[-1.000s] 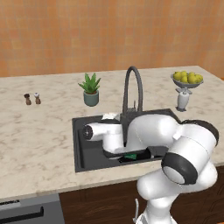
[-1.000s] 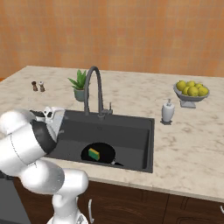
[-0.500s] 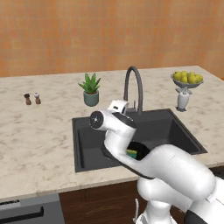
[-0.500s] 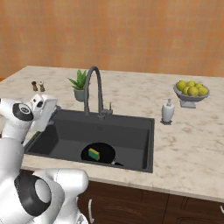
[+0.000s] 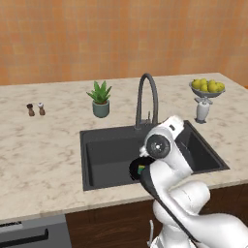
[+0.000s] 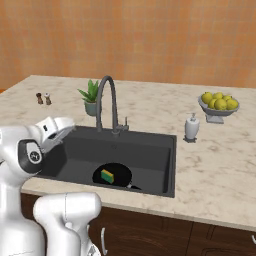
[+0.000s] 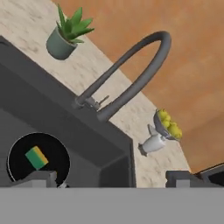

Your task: Pick the pan and sponge and place them into the sink. Then turn on the water.

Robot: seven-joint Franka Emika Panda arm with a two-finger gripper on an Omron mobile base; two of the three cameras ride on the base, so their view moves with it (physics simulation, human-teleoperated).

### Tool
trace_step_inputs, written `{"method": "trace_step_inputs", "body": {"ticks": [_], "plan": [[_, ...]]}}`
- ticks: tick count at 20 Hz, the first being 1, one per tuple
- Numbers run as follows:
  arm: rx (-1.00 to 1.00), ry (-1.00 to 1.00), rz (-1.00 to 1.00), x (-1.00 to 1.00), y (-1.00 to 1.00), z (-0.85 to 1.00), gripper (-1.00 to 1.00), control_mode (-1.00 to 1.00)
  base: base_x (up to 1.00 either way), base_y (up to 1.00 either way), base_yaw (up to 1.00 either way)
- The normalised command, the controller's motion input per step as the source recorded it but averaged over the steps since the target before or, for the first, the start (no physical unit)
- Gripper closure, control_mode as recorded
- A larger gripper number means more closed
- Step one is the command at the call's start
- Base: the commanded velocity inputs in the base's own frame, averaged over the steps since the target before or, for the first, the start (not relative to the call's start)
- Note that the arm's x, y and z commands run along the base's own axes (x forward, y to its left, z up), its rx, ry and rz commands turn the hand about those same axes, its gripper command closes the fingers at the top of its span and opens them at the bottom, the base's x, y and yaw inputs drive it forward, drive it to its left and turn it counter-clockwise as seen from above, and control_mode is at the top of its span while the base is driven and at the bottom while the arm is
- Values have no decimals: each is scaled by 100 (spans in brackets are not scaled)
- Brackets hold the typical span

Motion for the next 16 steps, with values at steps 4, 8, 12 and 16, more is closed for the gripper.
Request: {"method": "trace_step_inputs", "body": {"ticks": [4, 8, 12, 16], "plan": [[57, -5, 2, -48, -99, 27, -100, -100, 0, 0, 0], [57, 0, 3, -54, -100, 23, -100, -100, 0, 0, 0], [56, 0, 1, -15, -95, 7, -100, -100, 0, 0, 0], [58, 2, -2, 0, -71, 0, -100, -100, 0, 0, 0]]}}
